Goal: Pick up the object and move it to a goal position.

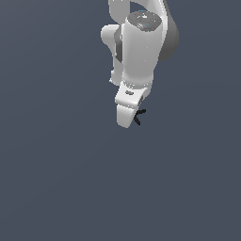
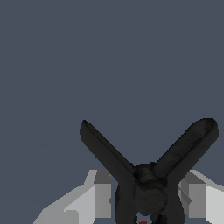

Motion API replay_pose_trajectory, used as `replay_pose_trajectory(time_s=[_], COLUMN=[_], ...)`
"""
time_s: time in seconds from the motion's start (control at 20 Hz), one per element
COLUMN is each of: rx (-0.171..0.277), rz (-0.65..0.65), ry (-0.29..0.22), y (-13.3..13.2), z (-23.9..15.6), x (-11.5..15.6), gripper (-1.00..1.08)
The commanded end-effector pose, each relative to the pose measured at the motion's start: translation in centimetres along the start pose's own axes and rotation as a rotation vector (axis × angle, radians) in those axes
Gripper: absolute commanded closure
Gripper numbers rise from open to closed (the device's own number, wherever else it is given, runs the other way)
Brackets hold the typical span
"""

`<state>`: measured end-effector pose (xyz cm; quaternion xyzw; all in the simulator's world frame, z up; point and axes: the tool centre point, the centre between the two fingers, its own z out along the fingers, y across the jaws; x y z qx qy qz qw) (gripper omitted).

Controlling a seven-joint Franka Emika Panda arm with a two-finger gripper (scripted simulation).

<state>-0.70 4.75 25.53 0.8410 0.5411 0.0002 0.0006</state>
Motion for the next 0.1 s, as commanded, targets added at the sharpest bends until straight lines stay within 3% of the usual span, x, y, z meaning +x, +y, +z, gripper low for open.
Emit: replay_pose_trajectory(time_s=[0.0,0.05], rx=[0.001,0.001], rz=[0.000,0.000], ry=[0.000,0.000], y=[-0.20,-0.21], z=[-0.43,-0.46], x=[0.01,0.02], gripper=[1.08,1.08])
